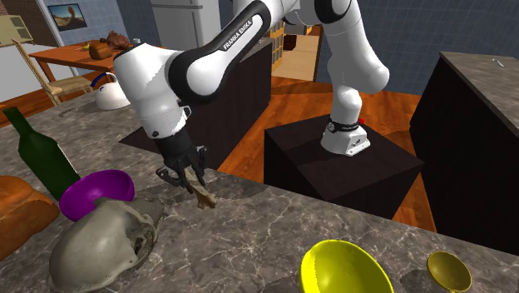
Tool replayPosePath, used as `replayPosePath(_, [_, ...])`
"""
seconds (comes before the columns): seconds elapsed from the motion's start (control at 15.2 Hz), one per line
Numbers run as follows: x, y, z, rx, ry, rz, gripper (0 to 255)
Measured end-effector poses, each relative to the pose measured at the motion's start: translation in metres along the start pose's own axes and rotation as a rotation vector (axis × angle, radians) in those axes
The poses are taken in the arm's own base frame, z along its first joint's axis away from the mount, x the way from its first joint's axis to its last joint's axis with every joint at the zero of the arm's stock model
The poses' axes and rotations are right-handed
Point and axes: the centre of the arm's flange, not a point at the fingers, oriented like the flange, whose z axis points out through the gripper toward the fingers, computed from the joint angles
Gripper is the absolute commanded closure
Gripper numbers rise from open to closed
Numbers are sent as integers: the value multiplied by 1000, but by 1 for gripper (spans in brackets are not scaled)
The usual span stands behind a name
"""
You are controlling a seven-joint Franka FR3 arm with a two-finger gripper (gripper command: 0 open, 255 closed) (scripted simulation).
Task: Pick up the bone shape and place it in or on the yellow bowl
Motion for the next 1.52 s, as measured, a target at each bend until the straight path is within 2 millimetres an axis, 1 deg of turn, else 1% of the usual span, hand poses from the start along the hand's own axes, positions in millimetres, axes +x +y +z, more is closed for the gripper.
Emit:
replayPosePath(0.33, [-5,2,-26,0,0,0,255])
replayPosePath(0.4, [-6,3,-29,0,0,0,255])
replayPosePath(0.46, [-13,5,-29,0,0,1,255])
replayPosePath(0.66, [-46,15,-23,0,0,-1,255])
replayPosePath(0.73, [-57,15,-19,0,0,-1,255])
replayPosePath(0.86, [-79,26,-10,0,0,-1,255])
replayPosePath(1.06, [-120,38,0,0,0,-1,255])
replayPosePath(1.19, [-141,44,7,0,0,-1,255])
replayPosePath(1.52, [-203,63,24,-1,0,-1,255])
